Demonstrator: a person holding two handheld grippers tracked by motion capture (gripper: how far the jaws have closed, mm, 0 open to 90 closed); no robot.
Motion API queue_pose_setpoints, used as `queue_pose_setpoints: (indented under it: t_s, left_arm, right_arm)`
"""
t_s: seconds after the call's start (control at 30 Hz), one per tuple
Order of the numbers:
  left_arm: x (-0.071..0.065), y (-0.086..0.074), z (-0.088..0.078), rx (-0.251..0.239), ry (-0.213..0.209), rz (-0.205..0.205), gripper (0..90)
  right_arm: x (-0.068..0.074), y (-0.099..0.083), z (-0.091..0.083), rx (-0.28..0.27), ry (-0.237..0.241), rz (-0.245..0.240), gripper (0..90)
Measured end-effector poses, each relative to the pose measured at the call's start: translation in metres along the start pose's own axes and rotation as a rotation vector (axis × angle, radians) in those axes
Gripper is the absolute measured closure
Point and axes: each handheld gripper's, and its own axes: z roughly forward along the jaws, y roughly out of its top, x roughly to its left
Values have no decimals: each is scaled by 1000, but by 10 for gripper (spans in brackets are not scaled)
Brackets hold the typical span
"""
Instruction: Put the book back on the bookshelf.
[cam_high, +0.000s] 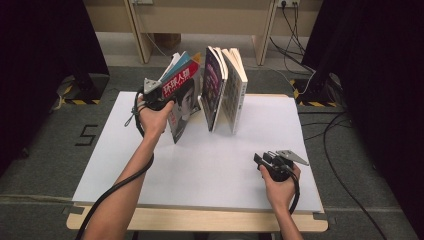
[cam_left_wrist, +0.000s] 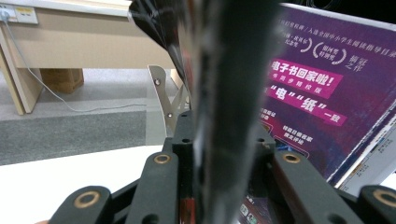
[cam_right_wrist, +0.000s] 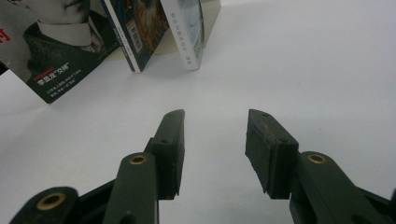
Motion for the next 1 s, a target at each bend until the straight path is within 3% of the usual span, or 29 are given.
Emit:
queue_pose_setpoints:
  t_s: [0.33,0.67,0.8,1.0]
  left_arm:
    - [-5,13,5,-6,-2,10,741]
    - [-8,18,4,28,4,36,850]
    - [-10,21,2,55,3,45,862]
    - [-14,22,2,56,-3,68,866]
  right_arm:
    - [-1,1,-1,4,3,-4,577]
    - [0,0,0,8,9,-2,575]
    - [-1,1,0,4,8,-9,575]
    - [0,1,0,7,9,-5,575]
